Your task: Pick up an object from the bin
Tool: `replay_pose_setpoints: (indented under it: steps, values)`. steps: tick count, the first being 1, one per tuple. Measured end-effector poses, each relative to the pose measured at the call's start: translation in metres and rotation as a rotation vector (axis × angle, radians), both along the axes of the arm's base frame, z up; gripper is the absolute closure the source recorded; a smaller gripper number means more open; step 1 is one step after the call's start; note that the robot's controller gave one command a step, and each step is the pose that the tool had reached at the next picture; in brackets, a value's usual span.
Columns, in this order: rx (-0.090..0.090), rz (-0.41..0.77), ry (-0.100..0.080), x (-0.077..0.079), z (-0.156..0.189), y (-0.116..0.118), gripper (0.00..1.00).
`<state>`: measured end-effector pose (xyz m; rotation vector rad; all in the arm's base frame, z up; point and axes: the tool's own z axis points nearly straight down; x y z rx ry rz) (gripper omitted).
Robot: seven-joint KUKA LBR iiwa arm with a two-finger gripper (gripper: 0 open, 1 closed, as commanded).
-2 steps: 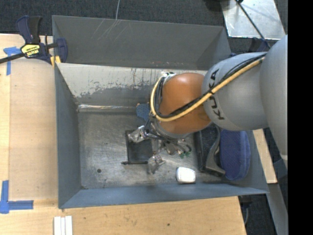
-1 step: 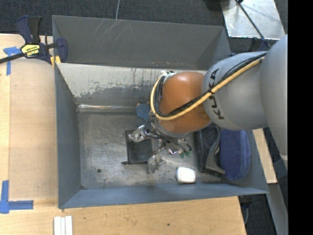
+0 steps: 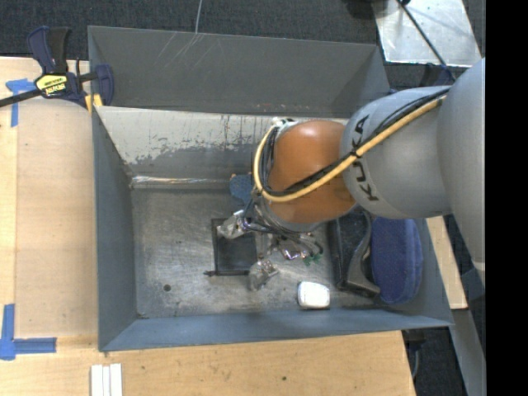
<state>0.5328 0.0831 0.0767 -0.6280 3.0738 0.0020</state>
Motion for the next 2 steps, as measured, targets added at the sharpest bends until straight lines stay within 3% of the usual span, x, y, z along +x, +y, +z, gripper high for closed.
replay_pose_setpoints:
  steps: [2]
  values:
    - [0.001,-0.007,-0.004,0.0021,0.0015,0.0002,0.0]
